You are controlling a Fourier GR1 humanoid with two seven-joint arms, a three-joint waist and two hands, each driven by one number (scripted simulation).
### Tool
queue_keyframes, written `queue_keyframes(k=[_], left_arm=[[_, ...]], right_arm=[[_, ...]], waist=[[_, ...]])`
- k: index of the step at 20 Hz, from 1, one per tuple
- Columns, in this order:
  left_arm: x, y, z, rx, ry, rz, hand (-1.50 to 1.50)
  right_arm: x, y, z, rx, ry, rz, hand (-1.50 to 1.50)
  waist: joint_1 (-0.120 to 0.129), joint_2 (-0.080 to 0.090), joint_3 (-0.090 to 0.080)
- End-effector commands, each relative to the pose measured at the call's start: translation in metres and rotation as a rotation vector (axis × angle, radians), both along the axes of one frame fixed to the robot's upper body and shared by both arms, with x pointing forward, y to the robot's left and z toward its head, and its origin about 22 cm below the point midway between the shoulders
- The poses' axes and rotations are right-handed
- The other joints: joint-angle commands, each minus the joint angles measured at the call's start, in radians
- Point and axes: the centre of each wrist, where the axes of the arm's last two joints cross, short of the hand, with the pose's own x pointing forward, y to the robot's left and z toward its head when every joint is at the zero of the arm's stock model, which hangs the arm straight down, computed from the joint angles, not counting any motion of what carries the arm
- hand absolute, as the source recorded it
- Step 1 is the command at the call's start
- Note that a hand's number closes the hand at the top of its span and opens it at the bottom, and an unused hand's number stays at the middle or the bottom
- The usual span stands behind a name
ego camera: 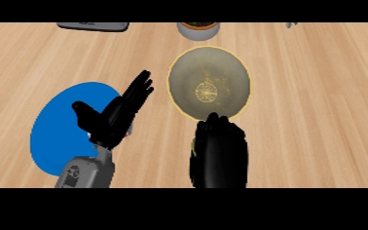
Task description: Pick the lemon from the placemat and place it in the bowl
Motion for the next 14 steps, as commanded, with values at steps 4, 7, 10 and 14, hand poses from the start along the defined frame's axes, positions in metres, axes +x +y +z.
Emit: queue_keyframes(k=[4, 7, 10, 14], left_arm=[[0.0, -0.003, -0.007, 0.003, -0.004, 0.004, 0.0], [0.002, 0.004, 0.0, 0.012, -0.003, -0.002, 0.0], [0.003, 0.01, -0.01, 0.013, -0.001, 0.017, 0.0], [0.001, 0.007, -0.009, 0.01, -0.009, -0.011, 0.0]], right_arm=[[0.007, 0.024, 0.046, 0.028, -0.058, -0.125, 1.5], [0.019, 0.029, 0.06, 0.058, -0.075, -0.161, 1.5], [0.039, 0.031, 0.075, 0.046, -0.083, -0.202, 1.5], [0.062, 0.041, 0.087, 0.108, -0.094, -0.208, 1.5]], waist=[[-0.012, 0.005, 0.001], [-0.007, 0.002, 0.003], [-0.02, 0.006, 0.002], [-0.009, 0.009, 0.004]])
